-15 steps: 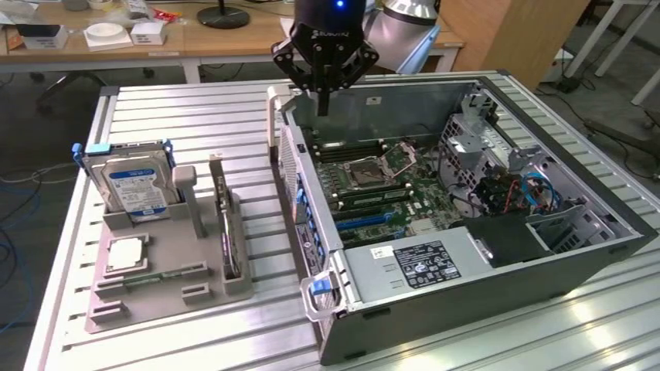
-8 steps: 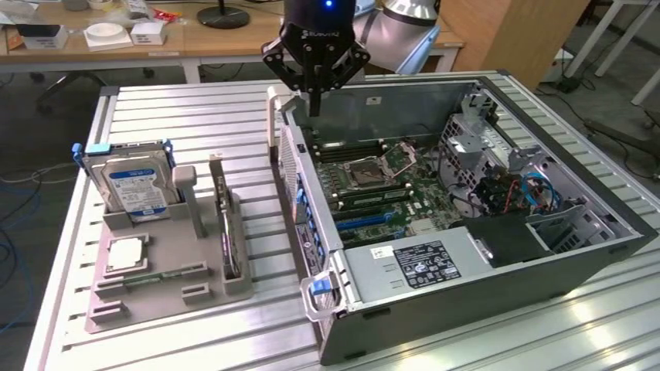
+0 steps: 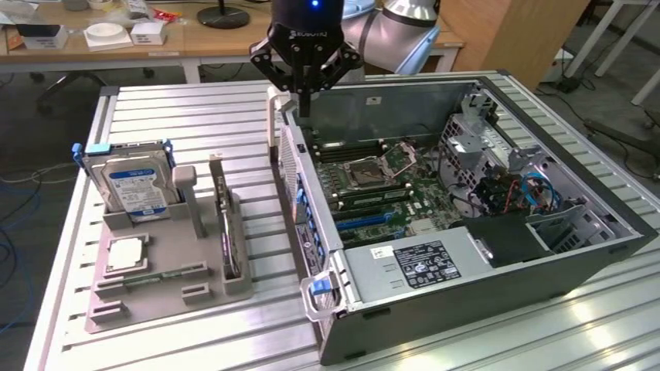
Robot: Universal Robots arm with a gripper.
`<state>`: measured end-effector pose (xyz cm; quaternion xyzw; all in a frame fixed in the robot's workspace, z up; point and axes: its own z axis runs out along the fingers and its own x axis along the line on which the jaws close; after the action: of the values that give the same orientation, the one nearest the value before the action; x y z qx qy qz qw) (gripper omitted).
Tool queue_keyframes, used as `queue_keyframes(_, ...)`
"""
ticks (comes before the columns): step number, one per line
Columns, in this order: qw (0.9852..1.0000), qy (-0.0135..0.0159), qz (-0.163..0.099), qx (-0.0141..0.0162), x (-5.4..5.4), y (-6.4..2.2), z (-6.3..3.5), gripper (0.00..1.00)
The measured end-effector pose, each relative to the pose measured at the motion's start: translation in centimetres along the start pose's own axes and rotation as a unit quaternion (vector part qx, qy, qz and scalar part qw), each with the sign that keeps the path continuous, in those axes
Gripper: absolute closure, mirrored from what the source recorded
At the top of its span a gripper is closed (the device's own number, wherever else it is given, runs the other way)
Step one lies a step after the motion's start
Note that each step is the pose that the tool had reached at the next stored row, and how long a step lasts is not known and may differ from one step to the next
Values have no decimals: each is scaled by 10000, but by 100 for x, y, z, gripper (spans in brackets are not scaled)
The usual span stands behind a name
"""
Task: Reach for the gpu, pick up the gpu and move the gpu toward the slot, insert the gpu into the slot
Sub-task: 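Reach for the gpu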
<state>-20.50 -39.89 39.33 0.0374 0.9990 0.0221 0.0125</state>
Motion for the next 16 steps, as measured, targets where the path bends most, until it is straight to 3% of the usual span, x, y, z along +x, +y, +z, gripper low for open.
queue_keyframes(16,10000,0,0,0,260,-19,-7,90)
